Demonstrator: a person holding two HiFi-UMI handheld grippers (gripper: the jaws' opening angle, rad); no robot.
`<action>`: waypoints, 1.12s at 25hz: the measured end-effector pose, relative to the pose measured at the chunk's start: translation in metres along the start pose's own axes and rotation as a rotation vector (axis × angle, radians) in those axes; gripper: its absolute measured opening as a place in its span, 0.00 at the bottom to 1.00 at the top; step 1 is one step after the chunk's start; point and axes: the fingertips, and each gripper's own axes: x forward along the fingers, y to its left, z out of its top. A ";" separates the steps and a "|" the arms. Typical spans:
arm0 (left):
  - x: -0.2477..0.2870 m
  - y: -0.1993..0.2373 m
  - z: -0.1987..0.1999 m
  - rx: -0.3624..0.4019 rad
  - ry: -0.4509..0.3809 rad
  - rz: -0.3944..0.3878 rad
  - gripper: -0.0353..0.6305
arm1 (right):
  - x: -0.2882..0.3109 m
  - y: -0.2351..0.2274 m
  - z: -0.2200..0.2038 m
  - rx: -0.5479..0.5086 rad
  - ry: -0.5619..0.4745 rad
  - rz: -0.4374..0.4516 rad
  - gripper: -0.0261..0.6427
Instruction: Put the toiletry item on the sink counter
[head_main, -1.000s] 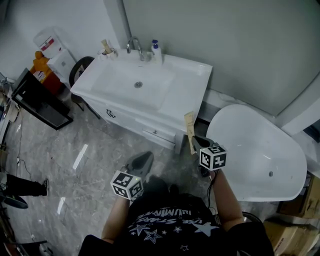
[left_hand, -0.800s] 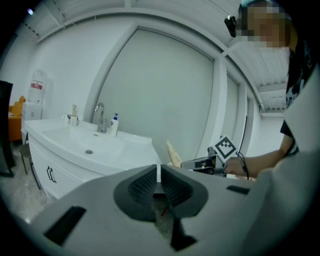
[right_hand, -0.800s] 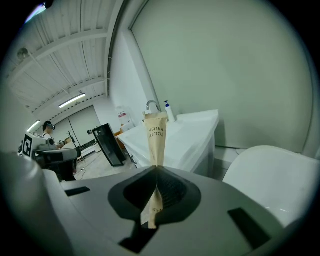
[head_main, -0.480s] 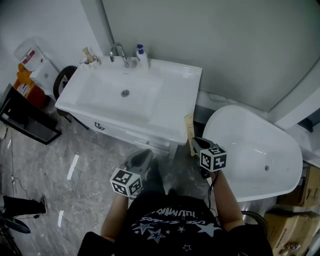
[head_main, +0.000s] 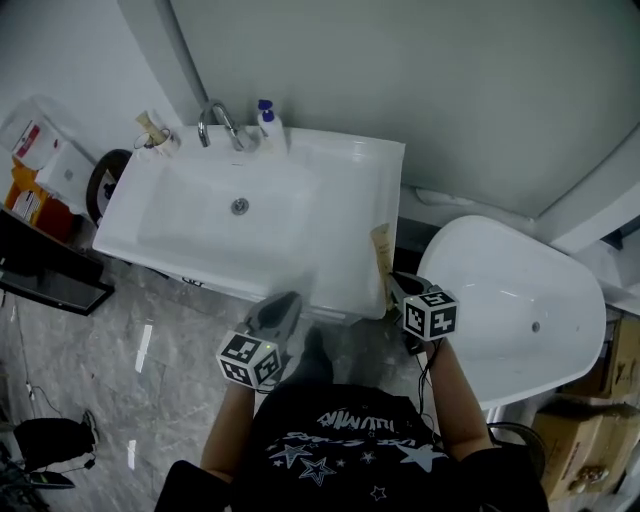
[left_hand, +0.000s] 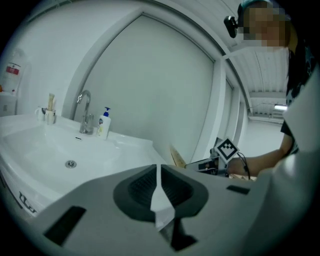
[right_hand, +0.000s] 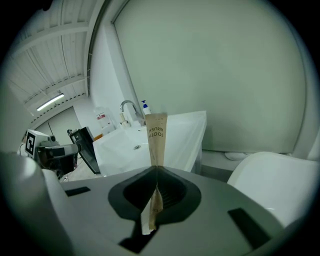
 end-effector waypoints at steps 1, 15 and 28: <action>0.004 0.008 0.004 0.006 0.003 -0.004 0.10 | 0.006 -0.001 0.005 0.002 0.001 -0.006 0.07; 0.047 0.099 0.053 0.009 -0.005 -0.047 0.10 | 0.067 -0.021 0.083 -0.021 -0.017 -0.099 0.07; 0.090 0.170 0.097 0.043 -0.031 -0.043 0.10 | 0.134 -0.054 0.148 -0.264 0.067 -0.233 0.07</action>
